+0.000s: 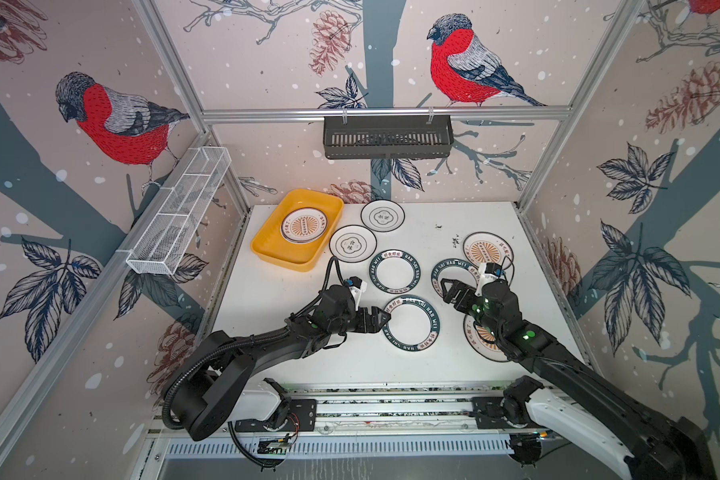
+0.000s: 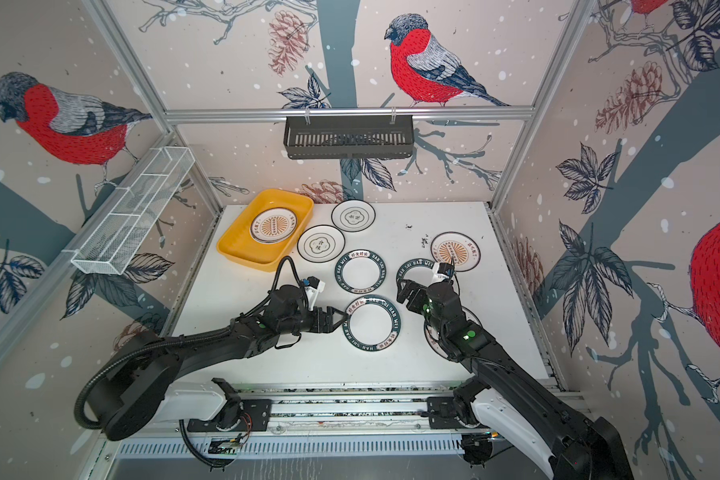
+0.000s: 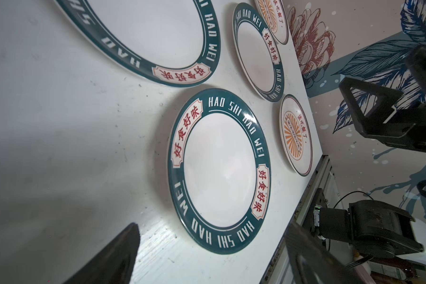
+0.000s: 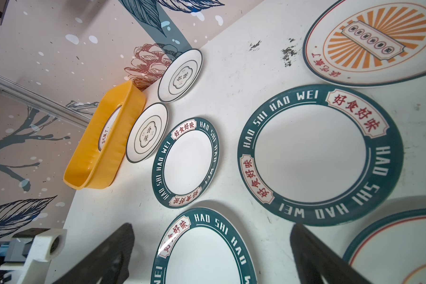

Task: Place the plates into the plastic bin on the countertop
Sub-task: 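Withdraw the left gripper and move it to the green-rimmed plate nearest the robot, then grip the green-rimmed plate's edge with the left gripper and tilt it up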

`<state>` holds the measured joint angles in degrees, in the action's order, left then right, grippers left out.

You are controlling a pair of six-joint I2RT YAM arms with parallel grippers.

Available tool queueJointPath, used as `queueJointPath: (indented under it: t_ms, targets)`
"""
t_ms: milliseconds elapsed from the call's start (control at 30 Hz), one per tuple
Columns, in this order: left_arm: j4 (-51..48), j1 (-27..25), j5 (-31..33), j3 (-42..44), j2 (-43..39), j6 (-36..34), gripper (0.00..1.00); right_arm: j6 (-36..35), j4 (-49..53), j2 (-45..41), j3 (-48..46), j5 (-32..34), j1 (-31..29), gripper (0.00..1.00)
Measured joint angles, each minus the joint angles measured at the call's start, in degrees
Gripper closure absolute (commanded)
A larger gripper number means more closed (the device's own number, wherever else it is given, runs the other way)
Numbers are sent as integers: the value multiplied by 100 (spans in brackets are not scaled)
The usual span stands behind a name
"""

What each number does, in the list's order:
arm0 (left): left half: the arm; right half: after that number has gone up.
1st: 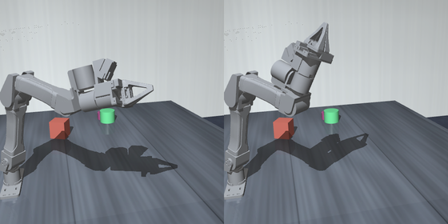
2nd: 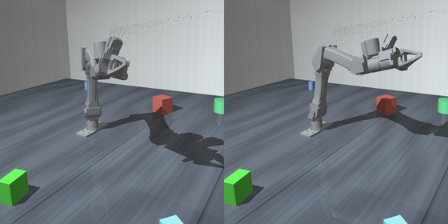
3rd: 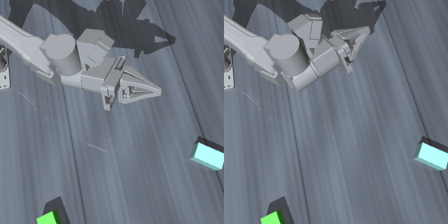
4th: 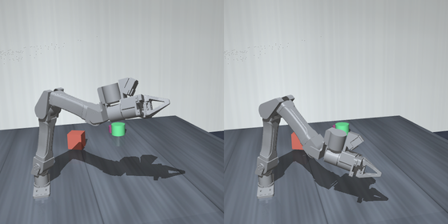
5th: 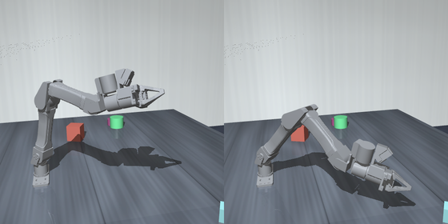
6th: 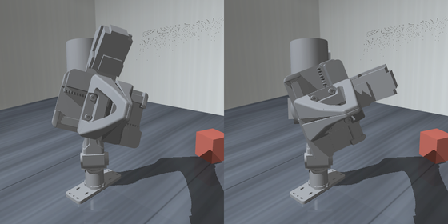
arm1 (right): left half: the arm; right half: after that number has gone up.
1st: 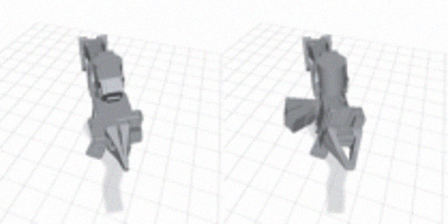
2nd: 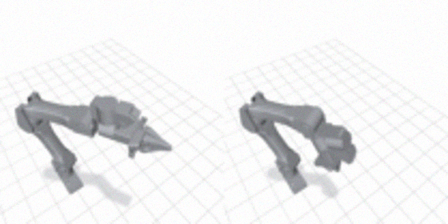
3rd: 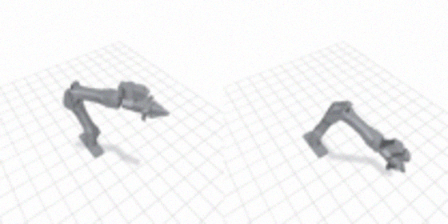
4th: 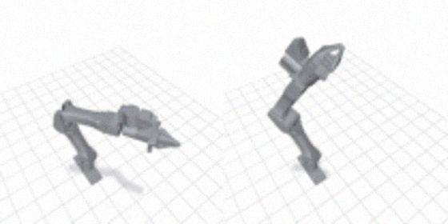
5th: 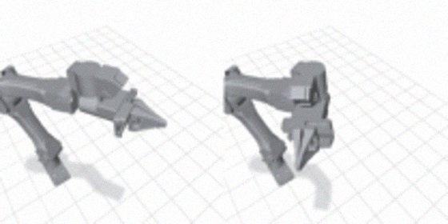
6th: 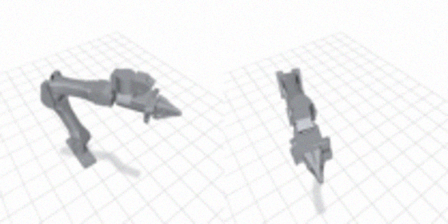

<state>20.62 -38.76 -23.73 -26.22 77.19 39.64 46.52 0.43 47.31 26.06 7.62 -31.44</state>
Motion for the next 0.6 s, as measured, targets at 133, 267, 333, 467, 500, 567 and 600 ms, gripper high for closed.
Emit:
queueJointPath:
  t_ms: [133,267,333,467,500,567,600]
  targets:
    - [94,-57,-50,-55,258,83,15,4,-155,61,-9,-33,-28,0]
    - [68,-101,-81,-111,461,94,19,4,-181,83,-4,-70,-52,0]
    - [-7,-105,-96,-173,584,94,22,22,-190,79,-4,-66,-59,0]
    - [-76,-109,-160,-313,861,85,28,22,-223,101,-2,-48,-59,0]
    - [-81,-109,-177,-350,949,85,30,22,-223,109,-2,-46,-61,0]
    - [-74,-109,-210,-385,1084,94,35,24,-223,109,0,-24,-61,0]
    - [-61,-109,-225,-393,1156,103,37,24,-223,107,0,-11,-61,0]
